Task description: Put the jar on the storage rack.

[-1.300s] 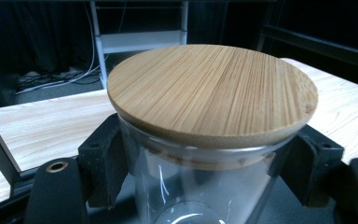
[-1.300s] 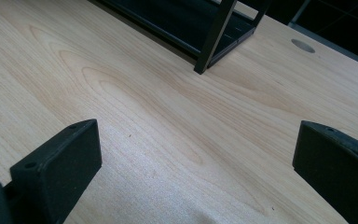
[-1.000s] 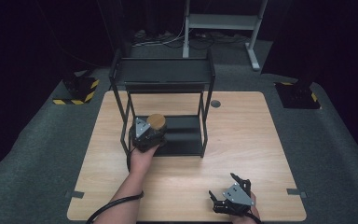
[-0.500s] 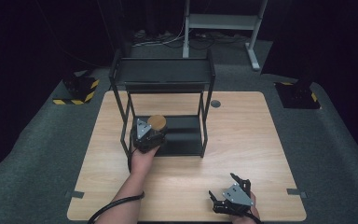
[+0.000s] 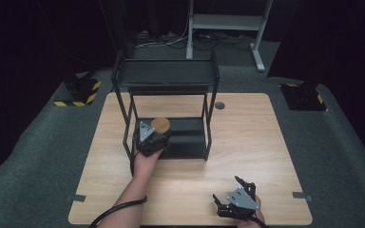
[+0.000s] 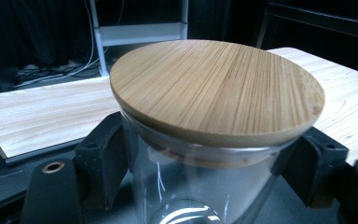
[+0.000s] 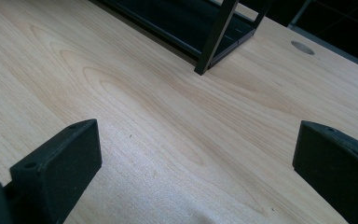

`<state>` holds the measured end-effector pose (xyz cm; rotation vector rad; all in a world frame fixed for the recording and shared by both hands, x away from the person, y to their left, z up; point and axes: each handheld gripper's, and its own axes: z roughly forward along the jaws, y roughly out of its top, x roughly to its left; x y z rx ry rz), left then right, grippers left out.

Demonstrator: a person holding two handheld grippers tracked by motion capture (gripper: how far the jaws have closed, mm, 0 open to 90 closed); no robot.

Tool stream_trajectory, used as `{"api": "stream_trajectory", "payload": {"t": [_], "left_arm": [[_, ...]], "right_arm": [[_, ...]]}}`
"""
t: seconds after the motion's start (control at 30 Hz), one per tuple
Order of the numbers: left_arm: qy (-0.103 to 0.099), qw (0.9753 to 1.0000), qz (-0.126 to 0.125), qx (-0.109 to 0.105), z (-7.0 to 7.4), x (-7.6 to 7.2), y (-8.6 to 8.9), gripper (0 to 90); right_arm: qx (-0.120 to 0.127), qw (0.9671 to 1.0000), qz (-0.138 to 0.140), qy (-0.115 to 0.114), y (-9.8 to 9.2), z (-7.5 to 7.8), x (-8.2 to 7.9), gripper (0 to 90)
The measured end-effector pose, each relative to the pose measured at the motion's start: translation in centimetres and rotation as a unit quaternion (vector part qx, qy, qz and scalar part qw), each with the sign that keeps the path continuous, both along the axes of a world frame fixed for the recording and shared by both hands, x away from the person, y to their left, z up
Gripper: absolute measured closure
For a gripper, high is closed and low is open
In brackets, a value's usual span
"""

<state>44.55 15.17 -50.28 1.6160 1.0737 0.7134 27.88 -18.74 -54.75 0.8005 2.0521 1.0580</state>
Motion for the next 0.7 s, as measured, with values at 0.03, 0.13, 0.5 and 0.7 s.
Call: {"api": "stream_trajectory", "payload": {"t": [0.03,0.13,0.5,0.7], "left_arm": [[0.001,1.0,0.001,0.0,0.0,0.0,0.0,22.6],[0.004,1.0,0.008,-0.002,-0.1,-0.2,0.0,14.6],[0.013,0.9999,-0.004,-0.004,0.1,-1.1,0.3,0.7],[0.01,0.9998,-0.007,0.017,0.4,-1.9,0.2,0.6]], "right_arm": [[0.0,1.0,0.0,0.0,0.0,0.0,0.0,0.3],[0.001,1.0,0.0,0.0,0.0,0.0,0.0,0.3],[-0.001,1.0,0.001,0.0,0.0,0.0,0.0,0.3],[-0.005,1.0,0.002,-0.001,0.1,0.0,0.0,0.3]]}}
